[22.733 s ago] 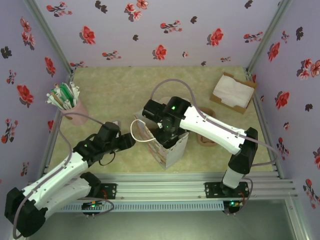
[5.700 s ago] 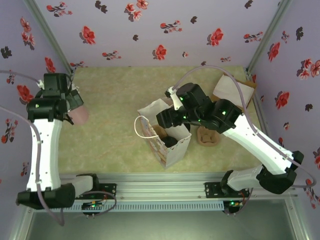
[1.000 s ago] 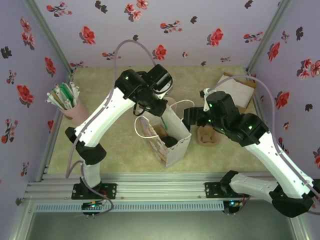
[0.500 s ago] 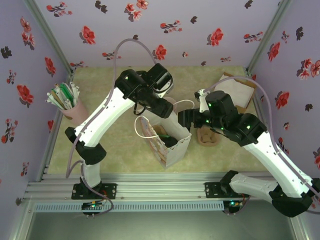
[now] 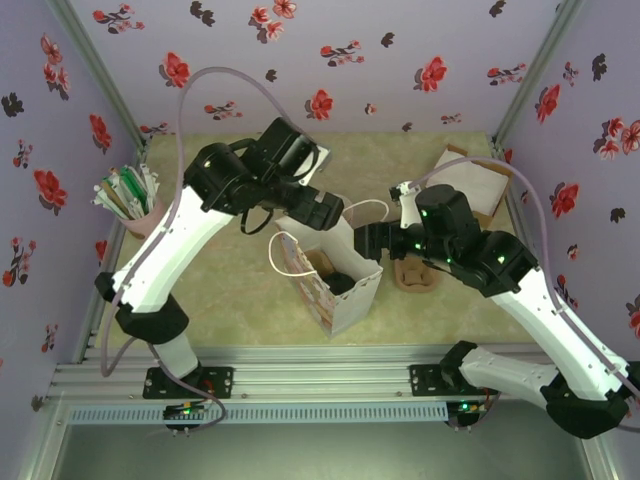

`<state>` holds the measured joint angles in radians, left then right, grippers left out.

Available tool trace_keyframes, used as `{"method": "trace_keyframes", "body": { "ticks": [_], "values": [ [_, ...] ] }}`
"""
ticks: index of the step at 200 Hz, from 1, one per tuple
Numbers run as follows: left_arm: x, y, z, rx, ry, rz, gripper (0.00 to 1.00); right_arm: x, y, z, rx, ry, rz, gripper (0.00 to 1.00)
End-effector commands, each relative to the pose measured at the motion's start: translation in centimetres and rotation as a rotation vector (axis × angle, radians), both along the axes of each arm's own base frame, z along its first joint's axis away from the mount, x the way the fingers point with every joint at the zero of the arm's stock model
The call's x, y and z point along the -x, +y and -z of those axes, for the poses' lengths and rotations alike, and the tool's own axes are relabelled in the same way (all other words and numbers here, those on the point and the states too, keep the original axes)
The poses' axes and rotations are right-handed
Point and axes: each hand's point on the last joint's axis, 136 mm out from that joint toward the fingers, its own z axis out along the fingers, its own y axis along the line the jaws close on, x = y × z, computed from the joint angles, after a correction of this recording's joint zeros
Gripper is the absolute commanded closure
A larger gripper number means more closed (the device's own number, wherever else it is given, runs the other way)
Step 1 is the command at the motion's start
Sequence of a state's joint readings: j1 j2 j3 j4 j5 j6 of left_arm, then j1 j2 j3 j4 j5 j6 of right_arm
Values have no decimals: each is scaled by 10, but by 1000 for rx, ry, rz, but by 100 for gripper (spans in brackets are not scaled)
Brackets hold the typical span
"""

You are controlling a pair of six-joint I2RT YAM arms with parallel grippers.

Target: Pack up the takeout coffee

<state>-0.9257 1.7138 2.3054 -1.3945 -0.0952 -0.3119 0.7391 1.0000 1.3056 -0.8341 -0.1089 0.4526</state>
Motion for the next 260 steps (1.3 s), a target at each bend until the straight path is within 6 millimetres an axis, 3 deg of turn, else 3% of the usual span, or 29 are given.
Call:
{"method": "trace_keyframes", "body": {
  "ticks": [1, 36, 80, 125, 161, 190, 260],
  "values": [
    [1, 6, -23, 84, -67, -27, 1, 2, -1, -6, -15, -28, -12, 10],
    [10, 20, -43, 198, -135, -49, 1, 3, -6, -11, -17, -47, -2, 7],
    [27, 52, -72, 378, -257, -91, 1, 4, -14, -19, -26, -88, 24, 3],
    [40, 83, -70, 467, -311, -152, 1, 8, -29, -27, -35, -137, 68, 1],
    [51, 109, -40, 450, -281, -221, 1, 12, -56, -18, 0, -166, 154, 1],
    [56, 123, -10, 420, -233, -279, 3, 17, -72, 1, 55, -137, 205, 1],
    [62, 132, 74, 332, -67, -386, 24, 40, -105, 50, 97, -11, 307, 6]
  ]
}}
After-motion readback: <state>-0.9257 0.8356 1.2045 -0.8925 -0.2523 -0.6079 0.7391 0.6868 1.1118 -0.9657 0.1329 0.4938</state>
